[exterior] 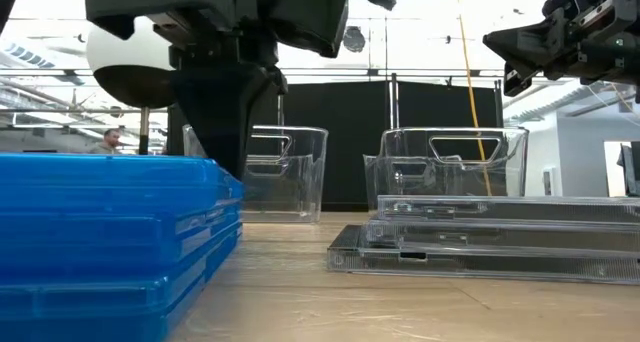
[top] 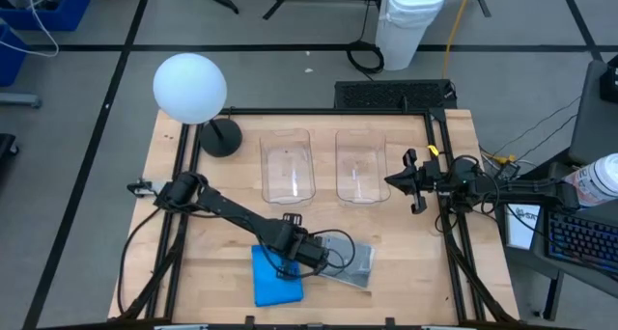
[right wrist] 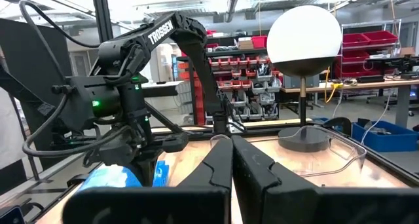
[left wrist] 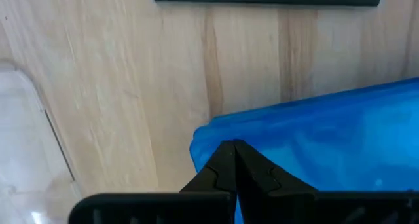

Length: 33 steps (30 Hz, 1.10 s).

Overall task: Pick & place jewel cases by type
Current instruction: Put the blue cd case into the left transparent bin

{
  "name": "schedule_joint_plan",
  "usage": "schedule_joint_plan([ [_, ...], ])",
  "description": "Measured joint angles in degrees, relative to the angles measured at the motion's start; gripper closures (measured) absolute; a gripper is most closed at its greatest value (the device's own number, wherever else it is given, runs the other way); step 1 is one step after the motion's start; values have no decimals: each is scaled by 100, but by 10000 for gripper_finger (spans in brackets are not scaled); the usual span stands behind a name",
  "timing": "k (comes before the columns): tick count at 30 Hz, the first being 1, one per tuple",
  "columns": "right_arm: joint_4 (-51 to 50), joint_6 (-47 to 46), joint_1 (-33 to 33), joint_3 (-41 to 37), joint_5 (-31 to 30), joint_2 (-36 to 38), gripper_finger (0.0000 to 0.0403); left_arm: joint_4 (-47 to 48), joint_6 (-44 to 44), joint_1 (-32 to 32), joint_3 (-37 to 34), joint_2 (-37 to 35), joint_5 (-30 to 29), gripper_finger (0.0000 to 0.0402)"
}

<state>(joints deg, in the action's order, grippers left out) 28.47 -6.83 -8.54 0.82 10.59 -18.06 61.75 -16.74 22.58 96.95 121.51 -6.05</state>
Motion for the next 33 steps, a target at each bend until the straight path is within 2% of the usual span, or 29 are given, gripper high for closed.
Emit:
schedule_joint_plan([
  [6, 0, 0, 0, 0, 0, 0, 403, -178, 127, 82, -2, 0, -285, 398],
  [17, 0, 0, 1, 2, 0, 0, 403, -482, 355, 47, 55, 0, -301, 396],
  [33, 0, -2, 2, 0, 0, 0, 403, -460, 138, 38, -334, -20, -322, 398],
])
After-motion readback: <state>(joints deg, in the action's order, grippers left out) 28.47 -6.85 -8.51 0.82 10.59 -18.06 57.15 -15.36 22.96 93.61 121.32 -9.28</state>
